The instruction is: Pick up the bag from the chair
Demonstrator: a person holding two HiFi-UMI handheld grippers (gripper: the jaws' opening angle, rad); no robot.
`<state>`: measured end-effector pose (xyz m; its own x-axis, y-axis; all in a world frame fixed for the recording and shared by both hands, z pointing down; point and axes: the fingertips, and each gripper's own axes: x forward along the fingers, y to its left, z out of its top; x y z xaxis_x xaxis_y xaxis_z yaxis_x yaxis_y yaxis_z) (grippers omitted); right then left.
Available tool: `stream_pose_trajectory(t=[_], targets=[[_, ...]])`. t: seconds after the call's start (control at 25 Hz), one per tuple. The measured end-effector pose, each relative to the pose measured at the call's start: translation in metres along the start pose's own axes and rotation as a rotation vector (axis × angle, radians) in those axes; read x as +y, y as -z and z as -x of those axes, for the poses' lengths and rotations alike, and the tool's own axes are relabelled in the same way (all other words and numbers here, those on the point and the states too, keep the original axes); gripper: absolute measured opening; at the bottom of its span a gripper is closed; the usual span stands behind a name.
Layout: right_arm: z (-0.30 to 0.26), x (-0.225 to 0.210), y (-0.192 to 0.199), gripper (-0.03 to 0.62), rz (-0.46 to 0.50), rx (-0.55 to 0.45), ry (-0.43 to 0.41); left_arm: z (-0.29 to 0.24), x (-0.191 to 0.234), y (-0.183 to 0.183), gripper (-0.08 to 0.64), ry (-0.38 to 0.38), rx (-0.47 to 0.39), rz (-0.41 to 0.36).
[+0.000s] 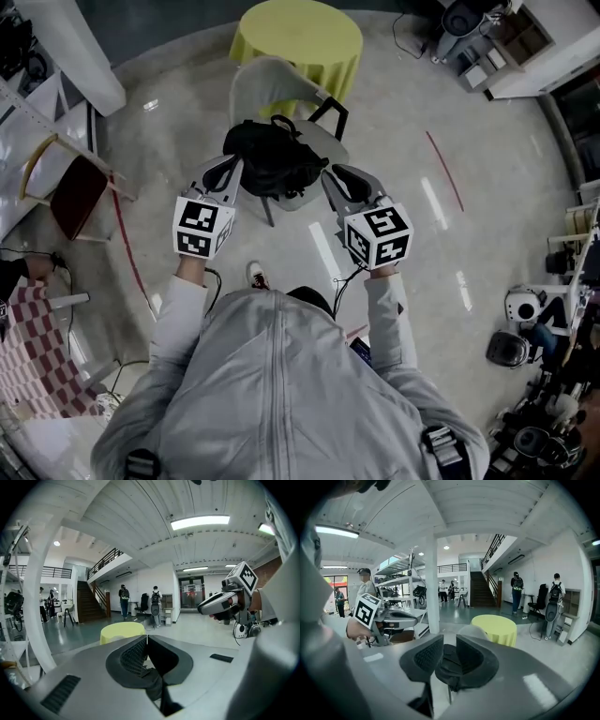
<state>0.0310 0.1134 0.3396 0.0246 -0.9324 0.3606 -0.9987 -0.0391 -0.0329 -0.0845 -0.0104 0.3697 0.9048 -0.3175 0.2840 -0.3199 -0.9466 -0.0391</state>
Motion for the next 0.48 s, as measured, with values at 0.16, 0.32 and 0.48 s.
stream_pose_trajectory(t=[0.16, 0.32, 0.48], targets=[[-0.026, -0.006, 0.013, 0.146, 0.045, 0.052, -0.029, -0.021, 0.011, 0.022, 0.010, 0.011, 0.061, 0.045], [-0.059, -0.017, 0.039, 0.215, 0.098, 0.140, -0.071, -0.039, 0.017, 0.049, 0.086, 0.005, 0.142, 0.066], [-0.092, -0.027, 0.057, 0.225, 0.119, 0.192, -0.127, -0.058, 0.027, 0.079, 0.116, -0.008, 0.211, 0.134]])
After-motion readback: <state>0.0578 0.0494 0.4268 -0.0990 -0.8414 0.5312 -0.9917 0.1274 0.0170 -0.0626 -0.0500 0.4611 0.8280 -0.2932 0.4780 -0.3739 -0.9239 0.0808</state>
